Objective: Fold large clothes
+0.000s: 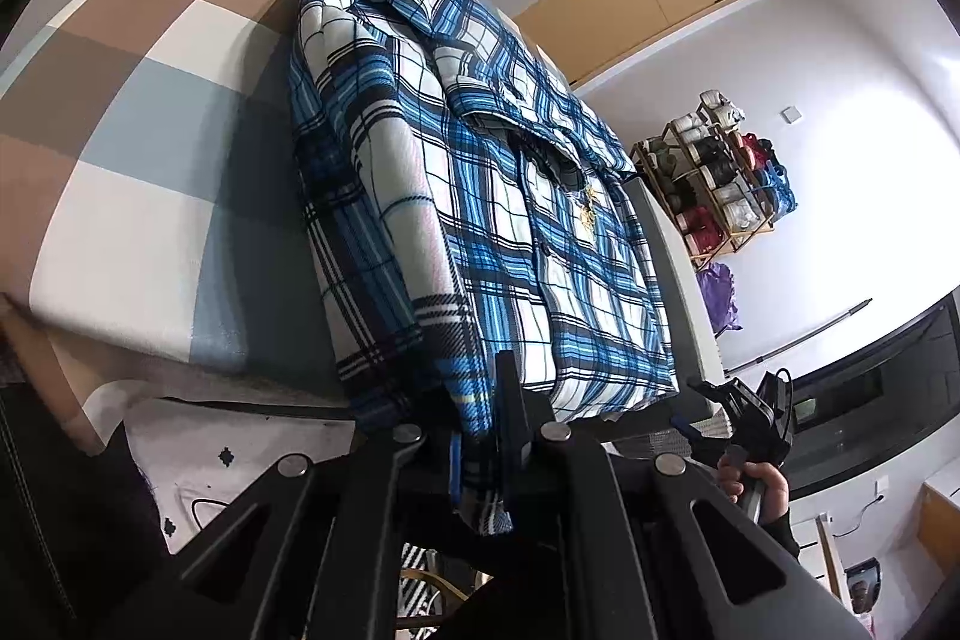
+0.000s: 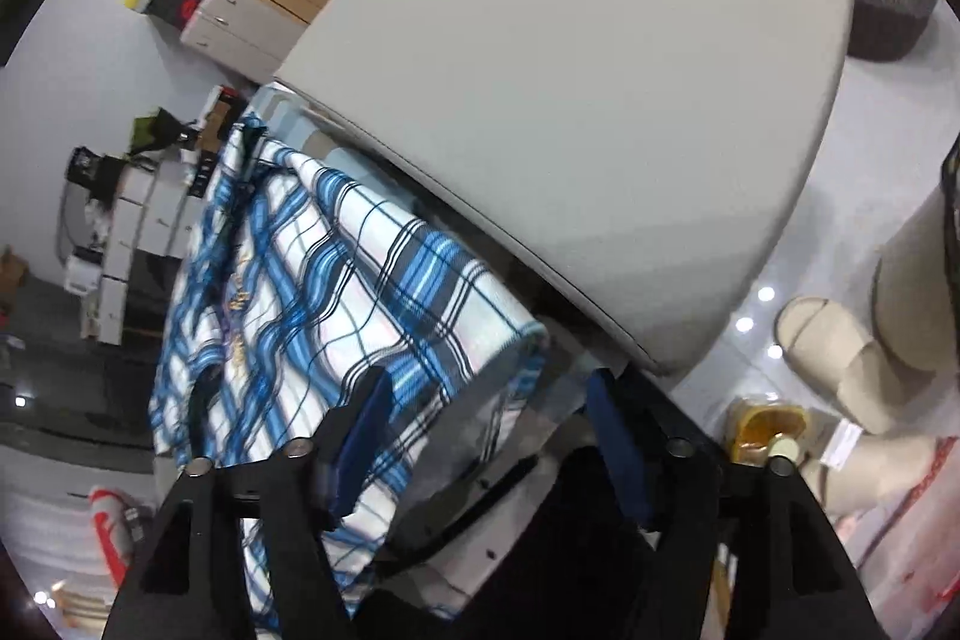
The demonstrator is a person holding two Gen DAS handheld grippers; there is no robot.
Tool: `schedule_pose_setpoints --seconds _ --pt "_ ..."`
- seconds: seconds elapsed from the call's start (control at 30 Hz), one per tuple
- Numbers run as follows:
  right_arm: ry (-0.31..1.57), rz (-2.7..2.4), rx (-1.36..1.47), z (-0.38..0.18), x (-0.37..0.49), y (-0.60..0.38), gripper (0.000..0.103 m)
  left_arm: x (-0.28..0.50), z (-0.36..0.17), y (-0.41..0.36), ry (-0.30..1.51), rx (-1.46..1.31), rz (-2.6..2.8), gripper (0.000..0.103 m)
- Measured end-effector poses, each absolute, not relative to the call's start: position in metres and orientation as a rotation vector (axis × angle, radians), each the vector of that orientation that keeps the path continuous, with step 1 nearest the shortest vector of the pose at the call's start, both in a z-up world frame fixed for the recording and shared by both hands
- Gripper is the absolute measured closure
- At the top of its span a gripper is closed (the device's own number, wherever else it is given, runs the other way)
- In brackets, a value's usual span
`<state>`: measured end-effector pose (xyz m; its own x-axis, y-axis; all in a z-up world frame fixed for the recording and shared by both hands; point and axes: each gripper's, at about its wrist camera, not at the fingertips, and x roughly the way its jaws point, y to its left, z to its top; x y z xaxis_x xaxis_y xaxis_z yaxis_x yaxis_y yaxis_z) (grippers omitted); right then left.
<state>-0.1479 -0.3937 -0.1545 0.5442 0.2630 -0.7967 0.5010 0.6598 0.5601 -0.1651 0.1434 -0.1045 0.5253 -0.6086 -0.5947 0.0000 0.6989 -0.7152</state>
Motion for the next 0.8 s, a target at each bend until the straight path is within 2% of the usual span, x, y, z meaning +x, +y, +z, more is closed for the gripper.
schedule_pose_setpoints --seconds 0.17,0.33,0.57,0.67,0.73,0.77,0.8 --pt "0.987 -0.136 0.864 -0.172 -0.137 -0.386 0.028 -0.165 -0.104 0.140 0.967 -0.710 -0.390 0.100" --pt "0.855 -0.122 0.746 -0.160 -0.126 -0.374 0.028 -0.164 -0.105 0.138 0.974 -0.692 -0.381 0.100" --pt "0.804 -0.159 0.732 -0.160 -0.130 -0.375 0.029 -0.164 -0.105 0.138 0.976 -0.690 -0.377 0.100" --pt "0.795 -0.140 0.729 -0.161 -0.132 -0.374 0.040 -0.164 -0.104 0.138 0.973 -0.697 -0.372 0.100" --pt "0.778 -0.116 0.721 -0.161 -0.133 -0.371 0.052 -0.164 -0.104 0.138 0.973 -0.696 -0.363 0.100" --pt "0.781 -0.108 0.701 -0.160 -0.132 -0.369 0.065 -0.164 -0.105 0.138 0.975 -0.696 -0.362 0.100" --pt "0.789 -0.105 0.663 -0.157 -0.129 -0.365 0.071 -0.164 -0.106 0.139 0.978 -0.695 -0.355 0.100"
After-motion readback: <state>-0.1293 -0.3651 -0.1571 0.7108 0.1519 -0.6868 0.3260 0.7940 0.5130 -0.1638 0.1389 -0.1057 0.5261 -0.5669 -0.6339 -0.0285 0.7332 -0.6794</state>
